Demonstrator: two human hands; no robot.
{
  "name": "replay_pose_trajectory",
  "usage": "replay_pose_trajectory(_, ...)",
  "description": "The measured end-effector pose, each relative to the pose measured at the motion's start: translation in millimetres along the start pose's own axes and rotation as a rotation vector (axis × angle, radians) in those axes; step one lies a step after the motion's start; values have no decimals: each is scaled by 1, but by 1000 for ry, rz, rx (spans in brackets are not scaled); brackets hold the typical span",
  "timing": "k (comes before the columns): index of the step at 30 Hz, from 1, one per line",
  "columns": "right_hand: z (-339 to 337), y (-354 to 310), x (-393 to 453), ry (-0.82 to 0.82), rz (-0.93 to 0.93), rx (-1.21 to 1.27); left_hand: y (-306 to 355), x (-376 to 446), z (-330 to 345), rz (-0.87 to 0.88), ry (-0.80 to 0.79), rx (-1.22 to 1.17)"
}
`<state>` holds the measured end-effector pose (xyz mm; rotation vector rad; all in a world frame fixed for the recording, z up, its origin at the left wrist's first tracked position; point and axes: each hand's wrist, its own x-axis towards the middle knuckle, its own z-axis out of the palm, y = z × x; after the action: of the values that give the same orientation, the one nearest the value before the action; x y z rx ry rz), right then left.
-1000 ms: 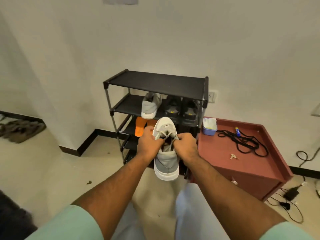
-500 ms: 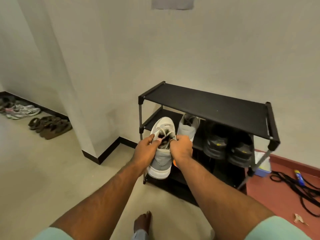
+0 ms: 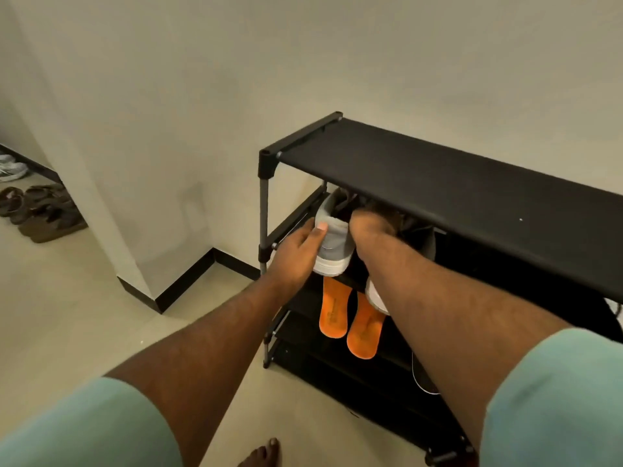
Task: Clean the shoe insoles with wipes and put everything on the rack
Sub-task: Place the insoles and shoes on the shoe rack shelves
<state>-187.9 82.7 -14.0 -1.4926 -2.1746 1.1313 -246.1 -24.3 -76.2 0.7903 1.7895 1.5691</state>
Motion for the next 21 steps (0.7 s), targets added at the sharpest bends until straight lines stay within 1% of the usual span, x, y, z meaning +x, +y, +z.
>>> replay_pose_trajectory(2, 6, 2, 7, -45, -29, 21, -6, 7, 5, -7, 45, -46)
replay_pose_trajectory(4, 8, 1, 5, -43, 11, 8, -11, 6, 10, 13, 86, -63)
replay_pose_trajectory(6, 7, -1, 2, 19, 2, -230, -14, 0, 13, 38, 113, -27)
replay_pose_trajectory(7, 5, -2, -2, 73, -23, -262, -15, -4, 14, 46, 113, 6)
replay_pose_trajectory(8, 3, -2, -5, 81, -32, -251, -16, -6, 15, 54, 98, 35)
replay_pose_trajectory(9, 2, 2, -6, 51, -32, -221, -16, -6, 15, 55, 79, 63)
replay_pose_trajectory(11, -4, 7, -16, -39, 22, 31, -14, -6, 14, -3, 40, 123)
replay_pose_trajectory(12, -6, 8, -23, -20, -21, 147, -12, -8, 14, -46, 29, 155)
replay_pose_trajectory(13, -8, 8, -30, 0, -49, 203, -7, -10, 15, -81, 32, 196)
replay_pose_trajectory(14, -13, 10, -42, 19, -51, 221, -2, -18, 18, -94, 57, 263)
replay_pose_trajectory(17, -25, 31, -87, 47, -122, 217, 13, -57, 36, -10, 170, 443)
replay_pose_trajectory(19, -44, 58, -128, 25, -164, 141, 25, -95, 56, 53, 189, 487)
replay_pose_trajectory(21, -64, 88, -162, 5, -158, 51, 33, -130, 81, 83, 237, 481)
